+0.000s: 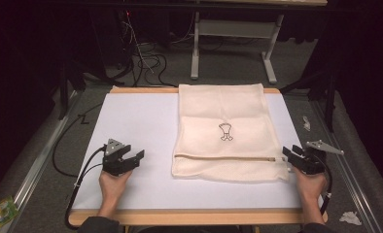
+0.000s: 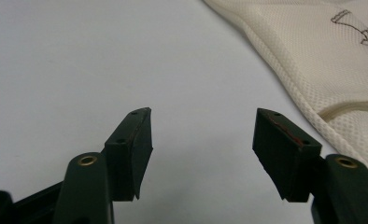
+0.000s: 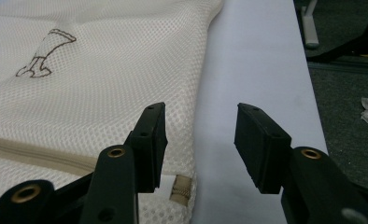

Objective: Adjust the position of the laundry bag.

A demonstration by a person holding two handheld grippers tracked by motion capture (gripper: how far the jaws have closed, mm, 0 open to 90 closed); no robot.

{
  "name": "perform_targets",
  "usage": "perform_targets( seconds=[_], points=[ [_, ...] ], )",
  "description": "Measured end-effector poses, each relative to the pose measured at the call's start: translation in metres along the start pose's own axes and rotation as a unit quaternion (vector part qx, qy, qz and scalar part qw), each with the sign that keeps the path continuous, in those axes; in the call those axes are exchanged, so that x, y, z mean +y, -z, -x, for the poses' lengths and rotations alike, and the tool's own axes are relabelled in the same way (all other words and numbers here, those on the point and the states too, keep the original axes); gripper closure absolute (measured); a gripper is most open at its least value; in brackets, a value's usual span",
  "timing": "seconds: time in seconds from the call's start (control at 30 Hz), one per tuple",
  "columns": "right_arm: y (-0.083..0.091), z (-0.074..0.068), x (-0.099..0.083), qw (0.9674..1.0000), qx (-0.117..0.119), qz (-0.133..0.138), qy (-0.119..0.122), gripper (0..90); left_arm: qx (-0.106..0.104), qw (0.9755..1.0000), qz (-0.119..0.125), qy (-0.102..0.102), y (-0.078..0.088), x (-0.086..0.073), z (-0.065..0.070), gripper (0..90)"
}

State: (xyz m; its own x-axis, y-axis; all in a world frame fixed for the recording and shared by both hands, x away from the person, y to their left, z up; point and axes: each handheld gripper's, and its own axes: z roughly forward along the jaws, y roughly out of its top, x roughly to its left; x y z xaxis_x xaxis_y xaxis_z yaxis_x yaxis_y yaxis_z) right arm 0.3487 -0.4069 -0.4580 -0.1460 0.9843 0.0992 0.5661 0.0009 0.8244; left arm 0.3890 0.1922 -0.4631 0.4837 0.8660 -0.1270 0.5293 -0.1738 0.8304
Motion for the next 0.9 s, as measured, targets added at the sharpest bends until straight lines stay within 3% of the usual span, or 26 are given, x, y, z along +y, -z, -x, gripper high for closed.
perform_targets(
  seconds=[0.23, 0.33, 0.43, 0.63, 0.77, 0.83, 0.9],
  points=[
    [0.007, -0.005, 0.000, 0.9998, 0.012, -0.017, 0.008, 52.5, -0.026, 0.9994, -0.016, -0.018, -0.003, 0.008, 0.022, 36.4],
    [0.008, -0.007, 0.000, 0.9996, 0.014, -0.024, 0.010, 51.3, -0.039, 0.9990, -0.019, -0.015, -0.005, 0.011, 0.030, 35.2],
    [0.009, -0.010, -0.002, 0.9993, 0.022, -0.029, 0.007, 50.3, -0.043, 0.9982, -0.031, -0.028, -0.010, 0.015, 0.041, 34.2],
    [0.004, -0.014, -0.008, 0.9984, 0.022, -0.050, 0.014, 47.1, -0.062, 0.9968, -0.042, -0.029, -0.019, 0.018, 0.058, 32.9],
    [0.002, -0.013, -0.008, 0.9977, 0.020, -0.064, 0.012, 45.4, -0.064, 0.9958, -0.053, -0.037, -0.027, 0.019, 0.068, 32.4],
    [0.002, -0.012, -0.009, 0.9977, 0.020, -0.064, 0.011, 45.1, -0.071, 0.9954, -0.057, -0.031, -0.032, 0.020, 0.071, 32.1],
    [0.002, -0.011, -0.010, 0.9977, 0.022, -0.063, 0.007, 44.9, -0.066, 0.9949, -0.065, -0.039, -0.035, 0.022, 0.075, 31.8]
  ],
)
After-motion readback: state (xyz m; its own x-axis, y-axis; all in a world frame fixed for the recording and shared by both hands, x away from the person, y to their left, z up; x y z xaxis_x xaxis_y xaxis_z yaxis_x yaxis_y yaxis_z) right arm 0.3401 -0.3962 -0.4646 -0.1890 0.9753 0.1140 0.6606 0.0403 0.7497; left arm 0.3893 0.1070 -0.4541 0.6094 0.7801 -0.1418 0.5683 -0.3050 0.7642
